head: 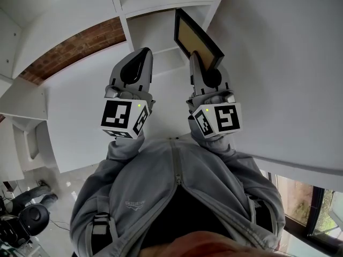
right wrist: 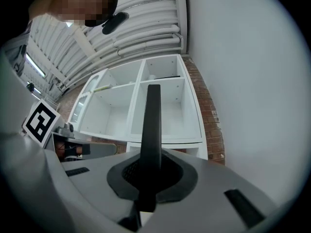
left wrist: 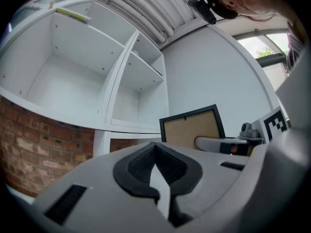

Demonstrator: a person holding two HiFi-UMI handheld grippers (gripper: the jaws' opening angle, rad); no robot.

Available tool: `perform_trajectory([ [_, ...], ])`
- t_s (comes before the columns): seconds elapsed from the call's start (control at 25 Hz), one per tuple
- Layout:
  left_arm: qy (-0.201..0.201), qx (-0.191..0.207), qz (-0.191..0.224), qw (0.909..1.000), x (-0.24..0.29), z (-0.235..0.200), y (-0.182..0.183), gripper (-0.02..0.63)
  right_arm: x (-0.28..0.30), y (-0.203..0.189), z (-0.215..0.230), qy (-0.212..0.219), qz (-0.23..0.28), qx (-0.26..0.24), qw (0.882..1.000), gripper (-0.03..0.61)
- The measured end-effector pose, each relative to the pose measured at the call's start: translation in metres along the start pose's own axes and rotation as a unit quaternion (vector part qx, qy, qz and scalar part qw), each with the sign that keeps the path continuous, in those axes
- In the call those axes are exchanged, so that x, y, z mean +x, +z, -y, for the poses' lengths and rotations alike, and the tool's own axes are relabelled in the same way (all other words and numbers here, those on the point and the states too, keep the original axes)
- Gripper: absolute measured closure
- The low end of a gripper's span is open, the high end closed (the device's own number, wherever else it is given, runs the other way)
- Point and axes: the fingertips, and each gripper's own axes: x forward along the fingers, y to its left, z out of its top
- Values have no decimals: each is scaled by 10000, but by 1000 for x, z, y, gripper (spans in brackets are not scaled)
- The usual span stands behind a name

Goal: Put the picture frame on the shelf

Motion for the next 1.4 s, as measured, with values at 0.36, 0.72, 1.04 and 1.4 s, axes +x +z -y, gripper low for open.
perform_trajectory([
  [0.36, 105, 271, 117, 9995, 22, -6, 21, 606, 26, 20, 4, 275, 274, -136, 9992, 543],
  [0.72, 251, 454, 192, 9985, 32, -17, 39, 606, 51, 54, 4, 454, 683, -260, 9963, 543],
  [1.04, 411, 582, 269, 9971, 35, -24, 55, 607, 65, 80, 5, 607, 977, -421, 9925, 543],
  [1.4, 487, 687, 272, 9961, 36, -36, 67, 606, 91, 93, 1, 802, 988, -842, 9883, 543],
])
